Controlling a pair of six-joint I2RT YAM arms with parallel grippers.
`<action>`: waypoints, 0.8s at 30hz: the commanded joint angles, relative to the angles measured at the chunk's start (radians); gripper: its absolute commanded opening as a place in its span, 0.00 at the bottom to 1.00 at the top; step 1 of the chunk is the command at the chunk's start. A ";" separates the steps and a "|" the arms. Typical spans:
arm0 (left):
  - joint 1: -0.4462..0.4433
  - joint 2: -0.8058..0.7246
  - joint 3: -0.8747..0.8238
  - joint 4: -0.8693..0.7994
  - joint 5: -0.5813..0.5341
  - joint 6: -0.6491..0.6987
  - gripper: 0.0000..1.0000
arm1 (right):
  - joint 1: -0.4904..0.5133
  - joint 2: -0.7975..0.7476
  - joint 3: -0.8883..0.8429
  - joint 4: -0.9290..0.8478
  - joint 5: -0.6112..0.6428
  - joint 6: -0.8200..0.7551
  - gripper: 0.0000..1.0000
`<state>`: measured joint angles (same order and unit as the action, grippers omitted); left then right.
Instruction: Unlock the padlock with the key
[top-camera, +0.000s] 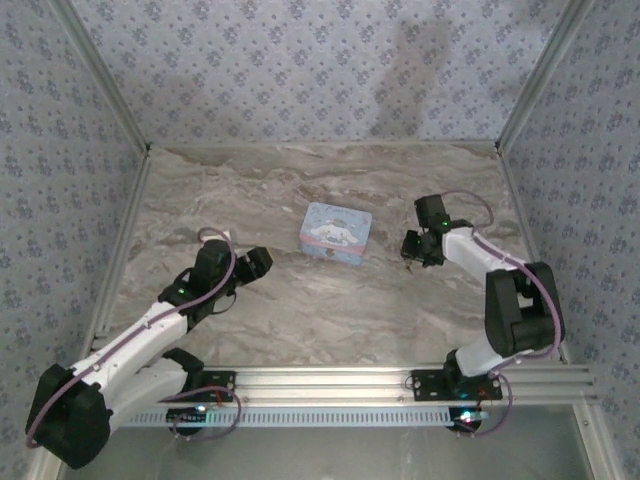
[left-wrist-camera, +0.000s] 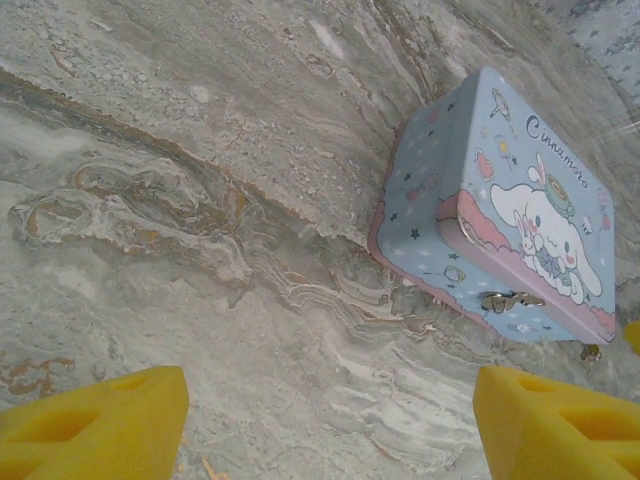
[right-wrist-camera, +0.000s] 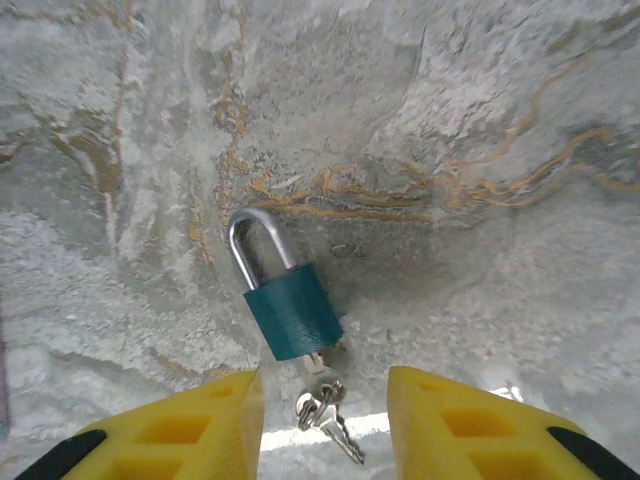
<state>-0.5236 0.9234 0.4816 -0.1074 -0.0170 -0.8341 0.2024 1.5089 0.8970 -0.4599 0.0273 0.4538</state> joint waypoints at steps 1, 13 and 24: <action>0.005 0.013 0.070 -0.040 -0.022 0.035 0.76 | -0.011 -0.099 0.053 -0.100 0.065 -0.003 0.52; 0.123 0.241 0.411 -0.303 -0.258 0.334 0.98 | -0.031 -0.284 -0.039 0.114 0.483 -0.140 1.00; 0.394 0.254 0.166 0.145 -0.395 0.641 0.98 | -0.078 -0.352 -0.389 0.741 0.597 -0.362 1.00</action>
<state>-0.1486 1.1683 0.6872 -0.1146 -0.3946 -0.3046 0.1387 1.1488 0.5217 0.0940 0.5732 0.1471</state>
